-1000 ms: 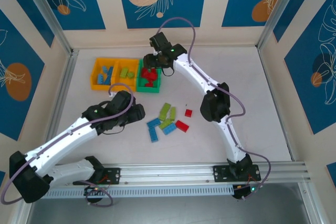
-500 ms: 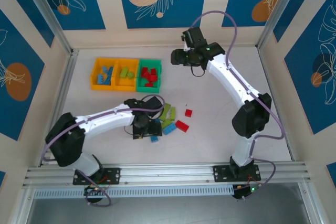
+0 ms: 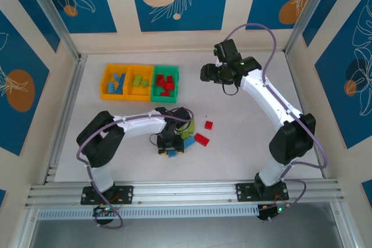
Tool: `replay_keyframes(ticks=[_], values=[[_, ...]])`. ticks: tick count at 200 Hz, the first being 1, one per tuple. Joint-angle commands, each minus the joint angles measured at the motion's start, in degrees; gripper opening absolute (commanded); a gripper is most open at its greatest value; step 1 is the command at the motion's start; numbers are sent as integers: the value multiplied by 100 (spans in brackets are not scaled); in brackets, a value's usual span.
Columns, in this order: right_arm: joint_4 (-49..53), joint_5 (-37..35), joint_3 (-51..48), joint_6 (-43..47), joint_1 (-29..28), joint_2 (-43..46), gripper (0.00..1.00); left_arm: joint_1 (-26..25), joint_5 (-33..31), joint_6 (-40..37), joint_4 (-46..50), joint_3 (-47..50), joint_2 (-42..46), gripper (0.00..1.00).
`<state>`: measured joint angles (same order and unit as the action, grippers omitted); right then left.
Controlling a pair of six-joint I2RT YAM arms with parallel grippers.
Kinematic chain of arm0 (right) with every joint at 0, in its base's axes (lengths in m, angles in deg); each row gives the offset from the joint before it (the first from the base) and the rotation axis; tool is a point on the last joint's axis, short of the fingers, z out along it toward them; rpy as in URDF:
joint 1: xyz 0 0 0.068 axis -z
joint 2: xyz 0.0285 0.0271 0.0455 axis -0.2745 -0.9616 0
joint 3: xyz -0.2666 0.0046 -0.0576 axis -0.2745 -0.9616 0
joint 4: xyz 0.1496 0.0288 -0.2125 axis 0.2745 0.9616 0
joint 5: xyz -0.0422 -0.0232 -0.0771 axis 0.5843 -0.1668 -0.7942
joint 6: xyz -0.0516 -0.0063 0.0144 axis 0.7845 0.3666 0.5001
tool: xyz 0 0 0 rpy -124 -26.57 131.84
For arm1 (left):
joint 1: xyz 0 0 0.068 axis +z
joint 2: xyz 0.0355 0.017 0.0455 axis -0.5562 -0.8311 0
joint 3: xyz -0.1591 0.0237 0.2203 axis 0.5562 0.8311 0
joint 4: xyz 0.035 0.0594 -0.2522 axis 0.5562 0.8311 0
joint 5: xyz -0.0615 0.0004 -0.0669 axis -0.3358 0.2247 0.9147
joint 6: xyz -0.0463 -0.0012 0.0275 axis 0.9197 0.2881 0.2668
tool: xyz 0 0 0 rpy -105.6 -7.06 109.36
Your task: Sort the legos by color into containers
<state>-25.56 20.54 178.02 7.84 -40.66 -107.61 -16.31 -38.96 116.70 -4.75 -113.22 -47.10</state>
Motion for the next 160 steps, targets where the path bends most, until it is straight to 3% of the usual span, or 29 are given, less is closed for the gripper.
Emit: replay_keyframes(ticks=[1,41,63,95,119,160], values=[[97,339,-225,-327,-37,443,66,70,97,59,81,90,110,48],[134,633,-844,-671,-207,1157,66,133,10,125,-132,389,589,32],[91,1275,-1231,-802,-251,1588,66,132,-91,-12,77,262,989,31],[-128,2129,-1825,-1066,-345,2224,66,298,-779,-456,802,-419,1639,32],[-363,2518,-2062,-1236,-422,2530,67,940,-949,-1030,896,-890,1756,32],[-447,2492,-2105,-1347,-541,2558,67,2688,-983,-1924,629,-1791,1195,32]])
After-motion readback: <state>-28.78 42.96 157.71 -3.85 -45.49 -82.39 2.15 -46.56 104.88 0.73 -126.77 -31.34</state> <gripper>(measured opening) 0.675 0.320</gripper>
